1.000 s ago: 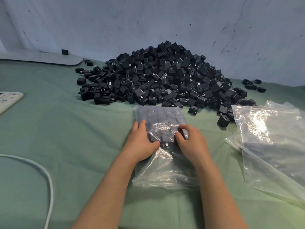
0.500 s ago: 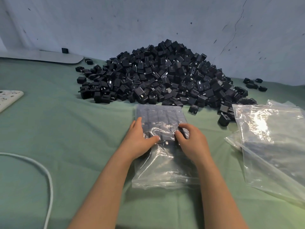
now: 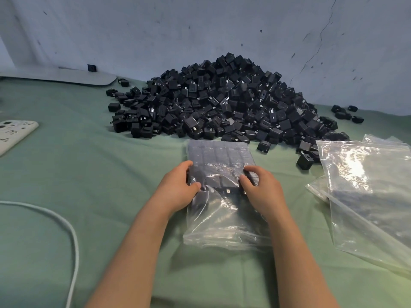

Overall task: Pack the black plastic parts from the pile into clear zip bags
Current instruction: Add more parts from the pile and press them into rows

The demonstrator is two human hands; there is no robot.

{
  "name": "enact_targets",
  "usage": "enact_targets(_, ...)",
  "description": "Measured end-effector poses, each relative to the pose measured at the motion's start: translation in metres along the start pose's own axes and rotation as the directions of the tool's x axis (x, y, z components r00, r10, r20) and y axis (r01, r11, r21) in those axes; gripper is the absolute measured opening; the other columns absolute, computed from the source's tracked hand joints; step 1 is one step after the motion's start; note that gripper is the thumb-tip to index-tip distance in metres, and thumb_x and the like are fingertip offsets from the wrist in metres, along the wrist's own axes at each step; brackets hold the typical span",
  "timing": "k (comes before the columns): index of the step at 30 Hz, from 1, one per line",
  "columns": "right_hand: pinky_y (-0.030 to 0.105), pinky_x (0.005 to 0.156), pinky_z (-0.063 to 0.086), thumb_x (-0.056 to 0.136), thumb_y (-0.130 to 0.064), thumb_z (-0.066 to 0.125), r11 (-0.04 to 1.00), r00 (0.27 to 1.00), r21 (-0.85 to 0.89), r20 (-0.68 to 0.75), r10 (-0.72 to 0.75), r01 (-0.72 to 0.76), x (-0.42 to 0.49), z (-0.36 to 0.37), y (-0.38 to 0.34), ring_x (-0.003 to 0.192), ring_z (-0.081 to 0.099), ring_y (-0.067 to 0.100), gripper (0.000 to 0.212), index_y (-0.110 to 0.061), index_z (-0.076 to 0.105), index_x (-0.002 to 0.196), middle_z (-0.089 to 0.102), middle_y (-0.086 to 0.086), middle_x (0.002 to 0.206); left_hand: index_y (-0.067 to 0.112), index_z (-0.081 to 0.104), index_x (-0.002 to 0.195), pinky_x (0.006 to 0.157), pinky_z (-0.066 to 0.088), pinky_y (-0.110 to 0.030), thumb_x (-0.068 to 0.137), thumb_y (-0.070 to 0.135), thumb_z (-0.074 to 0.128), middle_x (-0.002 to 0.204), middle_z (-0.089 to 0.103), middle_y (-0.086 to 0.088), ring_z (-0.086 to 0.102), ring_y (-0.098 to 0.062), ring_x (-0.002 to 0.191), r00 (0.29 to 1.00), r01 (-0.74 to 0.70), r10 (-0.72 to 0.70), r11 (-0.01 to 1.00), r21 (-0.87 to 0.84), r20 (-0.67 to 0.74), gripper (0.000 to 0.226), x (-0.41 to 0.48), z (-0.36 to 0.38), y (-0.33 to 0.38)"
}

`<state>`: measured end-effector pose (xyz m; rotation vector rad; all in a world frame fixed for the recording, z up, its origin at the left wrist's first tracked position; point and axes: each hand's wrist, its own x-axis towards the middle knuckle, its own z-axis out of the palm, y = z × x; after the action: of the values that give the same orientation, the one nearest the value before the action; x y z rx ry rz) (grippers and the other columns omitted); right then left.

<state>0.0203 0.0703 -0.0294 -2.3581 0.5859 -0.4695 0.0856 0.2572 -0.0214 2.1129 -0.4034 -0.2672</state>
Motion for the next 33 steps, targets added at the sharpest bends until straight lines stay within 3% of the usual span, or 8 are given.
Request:
enact_targets(9, 0.022, 0.086, 0.032, 0.094, -0.031, 0.055, 1.000, 1.000, 0.006, 0.004, -0.004, 0.003, 0.000, -0.001, 0.001, 0.120, 0.049, 0.017, 0.035, -0.022, 0.057, 0.128, 0.056, -0.001, 0.131, 0.016, 0.032, 0.145, 0.107, 0.037, -0.034, 0.090, 0.024, 0.062, 0.141, 0.047, -0.003, 0.047, -0.019, 0.127, 0.999, -0.036, 0.037, 0.997, 0.074, -0.015, 0.063, -0.011, -0.004, -0.001)
enact_targets(13, 0.022, 0.086, 0.031, 0.094, -0.030, 0.056, 1.000, 1.000, 0.008, 0.003, -0.007, 0.007, 0.001, -0.001, 0.001, 0.121, 0.049, 0.017, 0.035, -0.021, 0.057, 0.128, 0.056, -0.001, 0.131, 0.019, 0.027, 0.146, 0.101, 0.037, -0.026, 0.083, 0.033, 0.069, 0.146, 0.040, 0.003, 0.047, -0.013, 0.122, 0.988, -0.049, 0.038, 0.996, 0.074, 0.150, 0.077, -0.022, -0.007, 0.003)
enact_targets(16, 0.022, 0.086, 0.031, 0.094, -0.030, 0.056, 1.000, 1.000, 0.006, 0.005, -0.011, 0.011, 0.000, -0.001, 0.001, 0.121, 0.049, 0.017, 0.036, -0.021, 0.057, 0.128, 0.056, -0.001, 0.132, 0.021, 0.011, 0.151, 0.111, 0.031, -0.031, 0.084, 0.032, 0.068, 0.155, 0.024, 0.003, 0.035, -0.017, 0.136, 0.979, -0.055, 0.025, 0.988, 0.147, 0.200, 0.089, -0.024, -0.007, 0.007)
enact_targets(27, 0.025, 0.090, 0.034, 0.094, -0.031, 0.056, 1.000, 1.000, 0.016, 0.007, -0.011, 0.011, 0.000, -0.002, 0.001, 0.122, 0.048, 0.017, 0.036, -0.021, 0.056, 0.129, 0.056, -0.002, 0.133, 0.018, 0.006, 0.152, 0.115, 0.025, -0.032, 0.084, 0.034, 0.068, 0.157, 0.014, 0.005, 0.024, -0.013, 0.141, 0.978, -0.107, 0.063, 0.970, 0.220, 0.199, 0.094, -0.028, -0.004, 0.003)
enact_targets(33, 0.024, 0.090, 0.034, 0.094, -0.031, 0.056, 1.000, 1.000, 0.020, 0.003, -0.011, 0.010, 0.000, -0.002, 0.001, 0.122, 0.049, 0.017, 0.036, -0.021, 0.057, 0.128, 0.056, -0.002, 0.132, 0.022, 0.009, 0.152, 0.114, 0.028, -0.032, 0.083, 0.037, 0.069, 0.157, 0.018, 0.007, 0.029, -0.014, 0.139, 0.983, -0.128, 0.086, 0.953, 0.275, 0.162, 0.092, -0.030, -0.005, 0.005)
